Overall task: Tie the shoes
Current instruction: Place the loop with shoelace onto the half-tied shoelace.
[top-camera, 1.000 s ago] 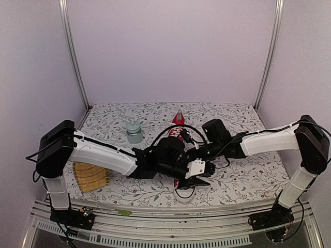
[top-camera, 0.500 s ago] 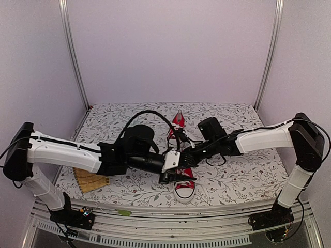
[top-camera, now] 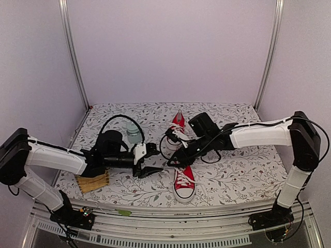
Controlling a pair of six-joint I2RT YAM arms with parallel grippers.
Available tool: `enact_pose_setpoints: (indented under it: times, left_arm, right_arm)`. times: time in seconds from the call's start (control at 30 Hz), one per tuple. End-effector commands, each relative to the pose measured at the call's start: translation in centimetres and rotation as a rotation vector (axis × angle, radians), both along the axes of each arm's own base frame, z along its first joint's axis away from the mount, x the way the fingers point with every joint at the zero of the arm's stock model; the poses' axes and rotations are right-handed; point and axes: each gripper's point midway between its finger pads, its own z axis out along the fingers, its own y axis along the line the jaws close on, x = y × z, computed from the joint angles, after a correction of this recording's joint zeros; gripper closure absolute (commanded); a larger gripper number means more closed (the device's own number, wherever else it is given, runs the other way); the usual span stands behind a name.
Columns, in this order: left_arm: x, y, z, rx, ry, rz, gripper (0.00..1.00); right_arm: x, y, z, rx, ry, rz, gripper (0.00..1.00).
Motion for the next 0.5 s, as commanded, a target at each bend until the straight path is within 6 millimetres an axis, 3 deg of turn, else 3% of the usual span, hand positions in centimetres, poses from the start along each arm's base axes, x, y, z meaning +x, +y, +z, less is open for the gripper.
enact_pose_setpoints:
  times: [0.0, 0.17, 0.47]
  left_arm:
    - [2.4, -0.6, 0.1, -0.043, -0.011, 0.03, 0.29]
    - [2.4, -2.5, -2.8, 0.035, -0.013, -0.089, 0.26]
    - [3.5, -4.9, -4.9, 0.103, -0.045, -0.186, 0.27]
  right_arm:
    - [0.6, -2.7, 5.2, 0.077, -0.031, 0.01, 0.51]
    - [2.0, -6.6, 2.7, 0.056, 0.069, -0.082, 0.67]
    - [1.4, -6.4, -1.6, 0.048, 0.197, -0.026, 0.66]
